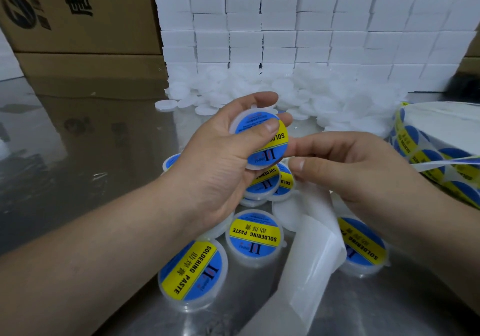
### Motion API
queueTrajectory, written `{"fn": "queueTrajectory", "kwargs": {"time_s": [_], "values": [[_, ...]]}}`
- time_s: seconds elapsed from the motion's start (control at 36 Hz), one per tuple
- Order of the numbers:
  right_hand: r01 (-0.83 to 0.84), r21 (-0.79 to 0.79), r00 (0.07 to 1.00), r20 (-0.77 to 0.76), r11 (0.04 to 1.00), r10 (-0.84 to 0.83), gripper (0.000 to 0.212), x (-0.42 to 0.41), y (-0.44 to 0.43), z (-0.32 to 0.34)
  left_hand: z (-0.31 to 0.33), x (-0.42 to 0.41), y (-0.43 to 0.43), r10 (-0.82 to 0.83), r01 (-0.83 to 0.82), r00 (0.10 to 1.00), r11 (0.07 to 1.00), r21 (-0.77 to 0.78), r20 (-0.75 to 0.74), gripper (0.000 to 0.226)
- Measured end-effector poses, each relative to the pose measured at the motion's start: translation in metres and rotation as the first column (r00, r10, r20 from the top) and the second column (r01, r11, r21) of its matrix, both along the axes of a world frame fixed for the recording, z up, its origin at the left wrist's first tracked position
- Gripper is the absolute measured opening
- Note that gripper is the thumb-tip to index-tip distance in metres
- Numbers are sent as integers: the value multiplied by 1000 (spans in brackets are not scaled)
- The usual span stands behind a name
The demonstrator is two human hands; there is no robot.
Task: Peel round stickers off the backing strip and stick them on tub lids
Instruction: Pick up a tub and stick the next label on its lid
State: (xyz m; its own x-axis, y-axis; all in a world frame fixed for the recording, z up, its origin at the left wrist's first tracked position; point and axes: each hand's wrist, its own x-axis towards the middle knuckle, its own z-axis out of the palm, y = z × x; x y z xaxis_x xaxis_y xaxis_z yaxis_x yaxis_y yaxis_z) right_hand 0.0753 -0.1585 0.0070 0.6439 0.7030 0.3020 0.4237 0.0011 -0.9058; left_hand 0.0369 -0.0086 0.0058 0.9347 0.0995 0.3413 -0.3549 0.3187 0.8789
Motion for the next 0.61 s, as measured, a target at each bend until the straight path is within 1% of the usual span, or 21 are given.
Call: {"fn": "queueTrajectory", "kwargs": {"time_s": [0.08,0.22,0.28,0.36,0.39,0.44,0.5,0.56,0.58,0.61], "values": [[2,-1,1000,-2,1000,-2,25,0,0,0,0,-1,-1,18,-18,1000,1000,22,2,24],[69,-33,997,29,997,-68,24,0,1,0,0,-4,-1,46,-48,998,996,76,35,32],[126,-47,991,56,991,-123,18,0,2,-1,0,-4,-2,95,-106,992,986,131,87,32],[245,-27,962,134,969,-239,4,-4,2,1,-1,-7,-4,153,-183,975,964,191,161,32],[295,-23,942,175,955,-287,14,-3,1,1,-2,-8,-6,165,-201,970,957,208,181,35],[384,-55,899,252,922,-359,43,-2,0,1,0,-11,-8,193,-246,956,938,244,222,37],[438,-89,875,269,895,-402,61,0,-2,0,3,-13,-8,220,-270,948,939,214,228,31],[446,-82,880,220,891,-420,66,2,-3,-1,8,-15,-8,251,-288,945,942,172,208,19],[433,-69,888,207,899,-411,65,2,-3,0,9,-15,-8,274,-308,943,934,181,190,14],[415,-49,891,222,909,-395,64,0,-3,1,8,-15,-9,292,-325,941,922,212,171,13]]}}
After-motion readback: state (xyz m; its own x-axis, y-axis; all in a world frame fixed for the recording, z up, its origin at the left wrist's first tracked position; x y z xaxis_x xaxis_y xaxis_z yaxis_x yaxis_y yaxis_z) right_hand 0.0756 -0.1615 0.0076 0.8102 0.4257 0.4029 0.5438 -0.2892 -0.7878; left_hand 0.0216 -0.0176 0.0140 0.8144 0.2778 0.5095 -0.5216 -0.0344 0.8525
